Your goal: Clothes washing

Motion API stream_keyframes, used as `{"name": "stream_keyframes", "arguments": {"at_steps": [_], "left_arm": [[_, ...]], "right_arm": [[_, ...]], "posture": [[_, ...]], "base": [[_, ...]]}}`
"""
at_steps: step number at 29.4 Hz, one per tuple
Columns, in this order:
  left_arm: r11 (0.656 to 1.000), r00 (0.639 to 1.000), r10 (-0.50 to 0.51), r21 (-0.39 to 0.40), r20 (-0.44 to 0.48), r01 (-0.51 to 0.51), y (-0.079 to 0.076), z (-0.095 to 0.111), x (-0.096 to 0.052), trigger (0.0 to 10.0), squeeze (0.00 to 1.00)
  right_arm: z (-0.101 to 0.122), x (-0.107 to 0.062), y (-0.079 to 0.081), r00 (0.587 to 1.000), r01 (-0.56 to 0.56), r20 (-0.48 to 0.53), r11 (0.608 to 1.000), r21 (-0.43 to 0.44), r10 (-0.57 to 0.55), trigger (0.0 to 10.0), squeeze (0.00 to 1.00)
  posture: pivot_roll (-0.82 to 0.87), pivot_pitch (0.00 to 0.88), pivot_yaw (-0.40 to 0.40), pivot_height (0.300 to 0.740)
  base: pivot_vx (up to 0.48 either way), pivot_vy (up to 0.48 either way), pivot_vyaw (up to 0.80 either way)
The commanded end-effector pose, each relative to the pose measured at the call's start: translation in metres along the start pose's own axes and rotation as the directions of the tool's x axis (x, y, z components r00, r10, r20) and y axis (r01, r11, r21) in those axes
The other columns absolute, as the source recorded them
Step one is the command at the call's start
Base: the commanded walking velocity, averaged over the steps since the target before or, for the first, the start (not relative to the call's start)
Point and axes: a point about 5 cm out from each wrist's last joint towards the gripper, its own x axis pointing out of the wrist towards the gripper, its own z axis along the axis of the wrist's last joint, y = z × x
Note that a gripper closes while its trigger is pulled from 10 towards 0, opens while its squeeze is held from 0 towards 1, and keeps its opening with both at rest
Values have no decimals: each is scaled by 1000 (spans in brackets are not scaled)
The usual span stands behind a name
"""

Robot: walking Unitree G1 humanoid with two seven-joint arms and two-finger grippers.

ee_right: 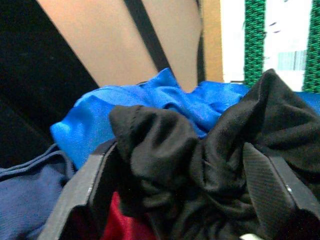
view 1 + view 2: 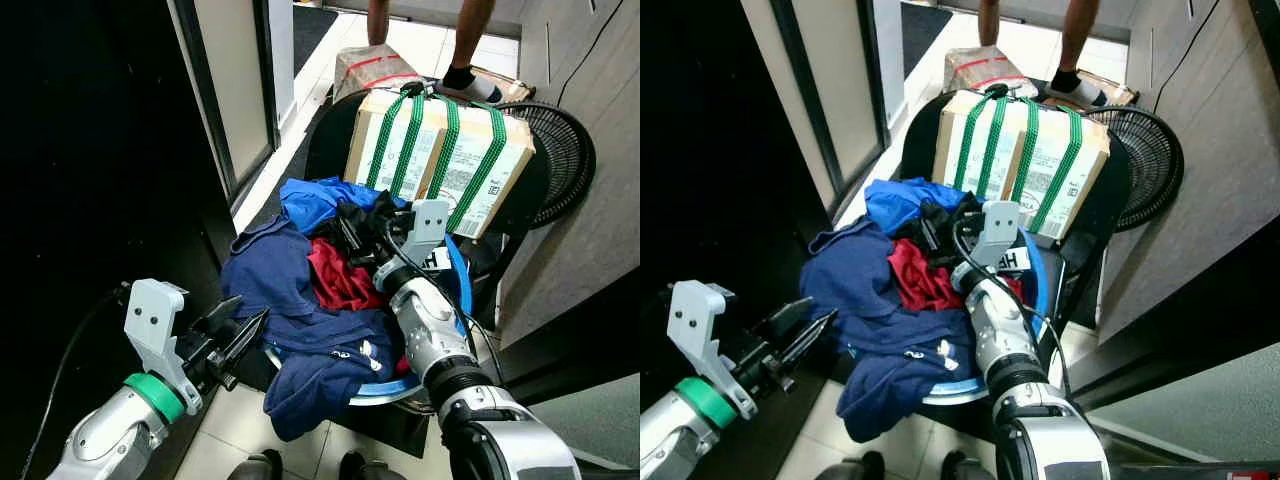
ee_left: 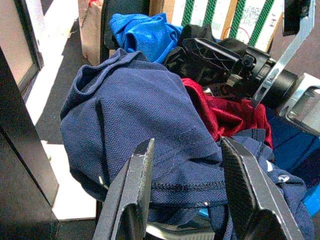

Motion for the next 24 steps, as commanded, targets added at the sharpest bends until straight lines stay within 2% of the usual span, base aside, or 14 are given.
{"name": "stream_keyframes", "arguments": {"at_steps": [1, 2, 3, 4, 24], "left_arm": [[1000, 1000, 8, -3, -17, -8, 0, -1, -3, 10000, 0], [1000, 1000, 8, -4, -16, -8, 0, -1, -3, 10000, 0], [1000, 1000, 8, -4, -16, -8, 0, -1, -3, 10000, 0], [1000, 1000, 8, -5, -15, -8, 0, -1, -3, 10000, 0], [1000, 1000, 11, -9, -6, -11, 1, 1, 2, 10000, 0]], "right_arm": [[-12, -6, 3, 1000, -10, -25, 1000, 21, 11, 4353, 0], [-13, -6, 4, 1000, -13, -23, 1000, 23, 14, 2353, 0], [-13, -6, 4, 1000, -13, -23, 1000, 23, 14, 2353, 0], [-13, -6, 4, 1000, -14, -19, 1000, 26, 14, 0, 0], [-18, -7, 11, 999, -36, -11, 997, 67, 37, 0, 0]], "posture": [[187, 238, 68, 740], [187, 238, 68, 740], [187, 238, 68, 740], [181, 232, 73, 740], [183, 208, 71, 740]], "base": [[0, 0, 0], [0, 0, 0], [0, 0, 0], [0, 0, 0], [0, 0, 0]]}}
